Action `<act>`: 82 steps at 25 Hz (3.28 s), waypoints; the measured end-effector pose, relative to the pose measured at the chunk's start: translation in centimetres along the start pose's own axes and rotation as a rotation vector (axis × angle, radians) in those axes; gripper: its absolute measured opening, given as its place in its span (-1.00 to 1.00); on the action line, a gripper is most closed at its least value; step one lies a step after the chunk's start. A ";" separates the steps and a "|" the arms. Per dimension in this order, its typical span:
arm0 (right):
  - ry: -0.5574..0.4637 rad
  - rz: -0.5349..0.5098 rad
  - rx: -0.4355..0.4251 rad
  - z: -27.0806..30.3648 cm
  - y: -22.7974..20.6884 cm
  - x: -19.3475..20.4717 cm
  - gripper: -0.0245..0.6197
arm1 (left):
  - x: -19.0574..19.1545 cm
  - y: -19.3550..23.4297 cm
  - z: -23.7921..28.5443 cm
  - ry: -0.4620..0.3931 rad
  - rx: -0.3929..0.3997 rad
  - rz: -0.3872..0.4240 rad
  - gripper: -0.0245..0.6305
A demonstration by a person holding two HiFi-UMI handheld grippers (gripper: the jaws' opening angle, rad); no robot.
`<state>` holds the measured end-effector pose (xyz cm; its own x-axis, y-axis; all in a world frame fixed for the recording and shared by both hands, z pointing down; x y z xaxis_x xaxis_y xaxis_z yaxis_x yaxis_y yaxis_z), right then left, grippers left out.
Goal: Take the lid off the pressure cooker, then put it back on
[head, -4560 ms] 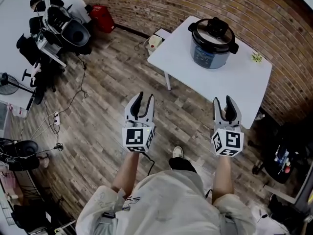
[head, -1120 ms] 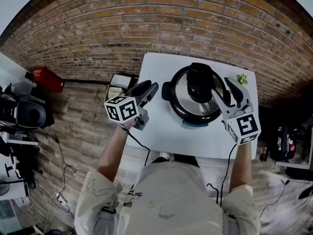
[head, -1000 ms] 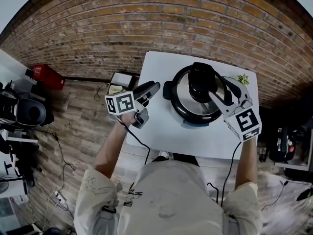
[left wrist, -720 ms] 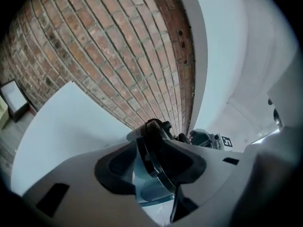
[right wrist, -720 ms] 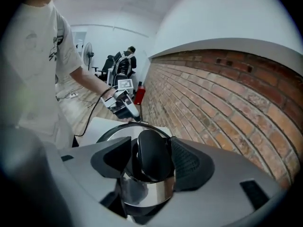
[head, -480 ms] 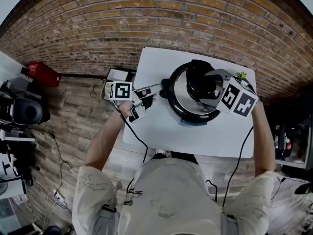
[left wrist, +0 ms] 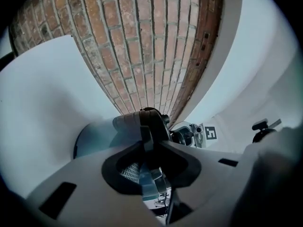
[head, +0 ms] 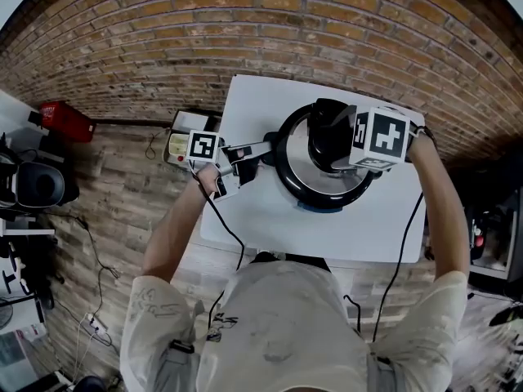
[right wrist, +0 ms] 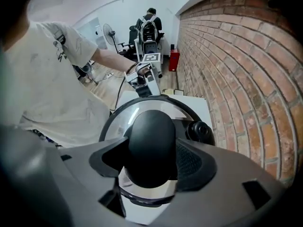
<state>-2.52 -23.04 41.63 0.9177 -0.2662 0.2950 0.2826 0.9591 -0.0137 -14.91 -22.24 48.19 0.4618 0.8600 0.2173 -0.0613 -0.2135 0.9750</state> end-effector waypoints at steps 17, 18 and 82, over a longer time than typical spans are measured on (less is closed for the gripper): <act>0.020 0.108 -0.057 0.1 0.1 0.1 0.00 | 0.0 -0.1 -0.1 -0.046 0.015 -0.043 -0.67; 0.019 0.116 -0.056 0.2 0.1 0.1 -0.01 | 0.1 -0.2 -0.1 -0.051 0.018 -0.050 -0.67; -0.007 0.715 0.125 0.0 -0.8 0.5 -0.02 | -0.3 0.2 -0.3 -0.155 0.055 -0.112 -0.70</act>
<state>-2.26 -23.98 41.79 0.8640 0.4305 0.2612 -0.4203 0.9022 -0.0967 -15.29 -22.40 48.36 0.5942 0.7988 0.0936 0.0444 -0.1488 0.9879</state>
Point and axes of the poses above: the fingertips, and each gripper's own axes: z forward along the fingers, y to its left, x out of its underside, the point moved 1 cm from there along -z, backward along the fingers, and after that the axes turned 1 degree about y, right-handed, at the moved point
